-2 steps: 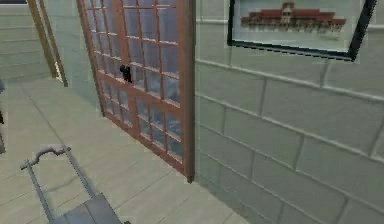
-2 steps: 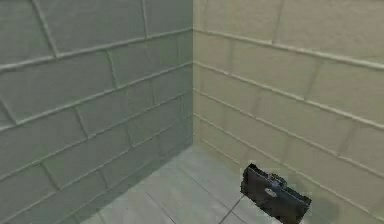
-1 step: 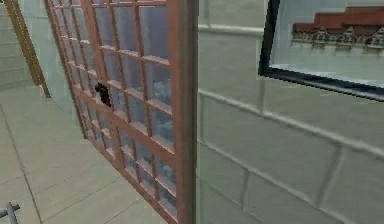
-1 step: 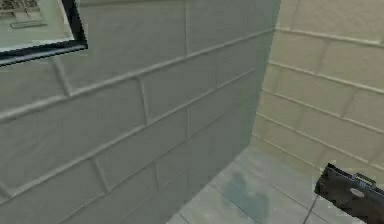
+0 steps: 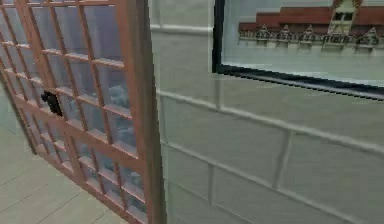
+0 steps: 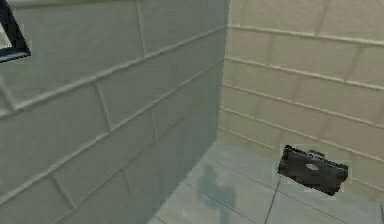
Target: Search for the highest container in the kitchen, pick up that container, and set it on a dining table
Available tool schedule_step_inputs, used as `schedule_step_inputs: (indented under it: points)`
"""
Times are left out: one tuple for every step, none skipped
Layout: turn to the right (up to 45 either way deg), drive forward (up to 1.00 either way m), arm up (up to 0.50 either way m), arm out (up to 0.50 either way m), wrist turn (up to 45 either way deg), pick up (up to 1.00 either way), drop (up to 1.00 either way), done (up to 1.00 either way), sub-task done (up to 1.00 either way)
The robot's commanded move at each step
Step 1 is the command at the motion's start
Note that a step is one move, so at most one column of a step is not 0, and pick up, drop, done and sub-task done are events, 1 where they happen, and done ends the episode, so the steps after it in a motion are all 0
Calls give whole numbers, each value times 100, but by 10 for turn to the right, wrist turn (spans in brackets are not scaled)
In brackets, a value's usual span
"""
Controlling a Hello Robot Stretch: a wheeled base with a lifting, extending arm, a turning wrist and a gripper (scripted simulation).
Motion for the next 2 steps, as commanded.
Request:
schedule_step_inputs:
  points:
    - [0, 40, 0, 0, 0, 0, 0, 0, 0]
    - [-450, 0, 0, 0, 0, 0, 0, 0, 0]
